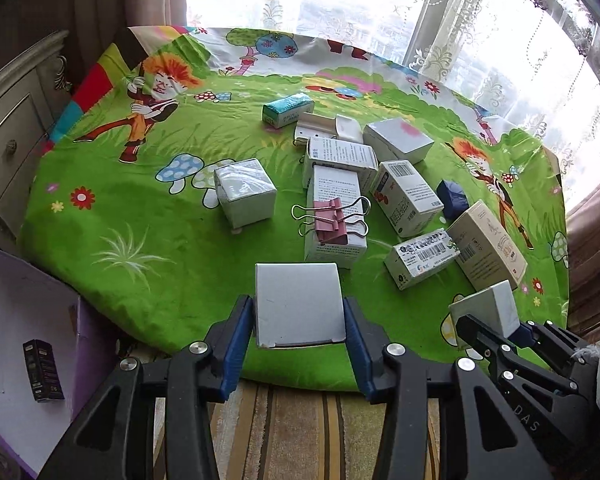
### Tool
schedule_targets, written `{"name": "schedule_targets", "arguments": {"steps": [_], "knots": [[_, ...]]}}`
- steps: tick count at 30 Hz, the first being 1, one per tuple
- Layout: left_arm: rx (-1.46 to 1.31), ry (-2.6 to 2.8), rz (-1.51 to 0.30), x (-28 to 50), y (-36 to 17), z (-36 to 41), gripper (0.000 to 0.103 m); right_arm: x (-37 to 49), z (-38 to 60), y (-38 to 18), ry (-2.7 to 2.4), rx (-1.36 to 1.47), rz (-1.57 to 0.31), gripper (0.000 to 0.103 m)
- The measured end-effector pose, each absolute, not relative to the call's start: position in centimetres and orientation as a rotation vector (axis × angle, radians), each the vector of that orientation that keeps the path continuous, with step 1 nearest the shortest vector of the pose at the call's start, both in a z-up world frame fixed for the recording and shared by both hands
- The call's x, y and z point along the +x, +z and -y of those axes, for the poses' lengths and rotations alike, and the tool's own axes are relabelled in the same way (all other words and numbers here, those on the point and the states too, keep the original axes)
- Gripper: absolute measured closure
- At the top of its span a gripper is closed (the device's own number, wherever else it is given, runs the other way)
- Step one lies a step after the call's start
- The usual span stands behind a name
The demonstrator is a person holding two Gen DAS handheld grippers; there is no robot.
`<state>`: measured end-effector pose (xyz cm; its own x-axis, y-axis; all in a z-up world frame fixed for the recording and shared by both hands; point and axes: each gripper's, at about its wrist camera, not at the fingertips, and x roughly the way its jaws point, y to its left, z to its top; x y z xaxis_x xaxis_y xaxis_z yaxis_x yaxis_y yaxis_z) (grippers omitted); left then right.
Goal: Organize rigid objects
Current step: 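Grasp a white cube box with the left tool while the right tool grasps another white box, then carry both white boxes to the storage box and release them inside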
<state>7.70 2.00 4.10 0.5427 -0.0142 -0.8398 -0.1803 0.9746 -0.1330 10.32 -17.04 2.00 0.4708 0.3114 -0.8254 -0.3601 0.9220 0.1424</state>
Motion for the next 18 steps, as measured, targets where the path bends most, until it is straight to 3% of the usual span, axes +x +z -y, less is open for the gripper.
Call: {"name": "schedule_targets", "arguments": {"steps": [18], "knots": [[-0.277, 0.374, -0.916, 2.2, 4.6, -12.3, 0.057, 8.0, 10.4, 4.7, 0.563, -0.113, -0.968, 0.065]]}}
